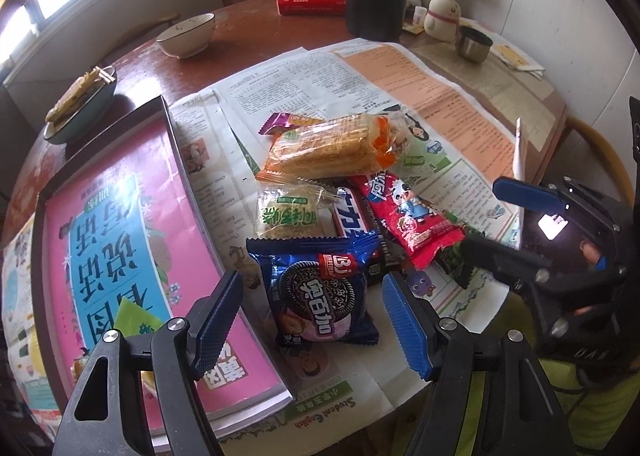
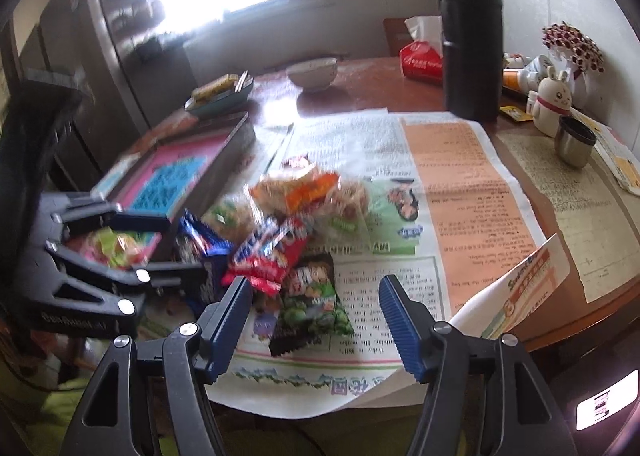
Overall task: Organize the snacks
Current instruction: 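Move both open grippers back to the snack pile, then grasp the blue cookie pack with the left gripper while the right grasps the green pea bag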
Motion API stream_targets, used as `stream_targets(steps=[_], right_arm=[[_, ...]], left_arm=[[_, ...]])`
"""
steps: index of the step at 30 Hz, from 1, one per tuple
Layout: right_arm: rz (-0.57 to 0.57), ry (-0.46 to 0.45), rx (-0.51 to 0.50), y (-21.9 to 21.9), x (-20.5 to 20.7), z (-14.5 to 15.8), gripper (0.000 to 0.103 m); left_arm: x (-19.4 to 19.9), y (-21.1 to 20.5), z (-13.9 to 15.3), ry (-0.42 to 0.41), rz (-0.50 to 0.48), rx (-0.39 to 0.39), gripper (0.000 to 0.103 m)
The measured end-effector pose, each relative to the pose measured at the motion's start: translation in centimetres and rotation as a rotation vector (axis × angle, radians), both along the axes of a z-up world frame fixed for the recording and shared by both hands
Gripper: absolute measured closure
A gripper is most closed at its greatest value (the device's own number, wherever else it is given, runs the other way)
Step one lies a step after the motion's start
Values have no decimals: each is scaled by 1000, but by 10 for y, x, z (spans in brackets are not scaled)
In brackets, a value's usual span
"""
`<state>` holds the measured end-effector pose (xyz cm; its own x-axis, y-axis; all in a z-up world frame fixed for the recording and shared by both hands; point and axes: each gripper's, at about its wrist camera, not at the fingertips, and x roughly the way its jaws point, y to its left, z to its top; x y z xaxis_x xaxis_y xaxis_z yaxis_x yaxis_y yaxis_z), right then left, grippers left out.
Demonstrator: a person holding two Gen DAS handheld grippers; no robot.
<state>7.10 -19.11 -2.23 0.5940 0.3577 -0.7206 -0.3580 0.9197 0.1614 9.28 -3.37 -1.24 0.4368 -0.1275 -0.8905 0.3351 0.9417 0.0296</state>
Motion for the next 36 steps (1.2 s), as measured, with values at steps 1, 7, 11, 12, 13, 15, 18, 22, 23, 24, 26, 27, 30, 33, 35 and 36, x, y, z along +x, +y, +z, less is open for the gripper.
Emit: stream_targets(steps=[1, 7, 11, 12, 13, 15, 18, 22, 23, 24, 26, 27, 30, 33, 35, 36], right_arm=[[11, 6, -13, 2, 0, -3, 38], [52, 11, -52, 10, 0, -11, 38], [68, 11, -63, 12, 3, -14, 38], [72, 12, -62, 11, 4, -16, 38], [72, 13, -64, 11, 6, -17, 38], [77, 11, -73, 12, 9, -20, 38], [100, 1, -83, 14, 11, -24, 38], [123, -21, -116, 18, 12, -30, 46], [123, -32, -116, 18, 12, -31, 49], [125, -37, -113, 18, 12, -31, 50], [123, -49, -114, 16, 14, -32, 57], [121, -51, -109, 15, 15, -32, 57], [109, -51, -90, 10, 19, -31, 58], [88, -45, -63, 2, 23, -31, 60], [74, -40, -37, -3, 26, -30, 61], [70, -39, -27, -6, 27, -29, 62]], left_arm=[[1, -1, 0, 2, -1, 11, 29], [3, -7, -1, 23, 1, 46, 29], [5, -13, -4, 55, -3, 45, 29], [6, -15, -5, 61, -3, 46, 29], [6, -18, -6, 60, -5, 51, 29], [7, -20, -8, 61, 1, 59, 29], [9, -18, -15, 84, 34, 62, 29], [9, -22, -20, 81, 34, 80, 29], [9, -22, -21, 77, 38, 80, 29], [9, -22, -21, 74, 43, 77, 29], [9, -22, -21, 70, 49, 71, 29], [9, -22, -21, 68, 51, 68, 30], [10, -20, -25, 88, 57, 46, 41], [11, -17, -30, 96, 52, 29, 48], [10, -16, -31, 100, 56, 8, 50], [11, -14, -31, 101, 57, -3, 50]])
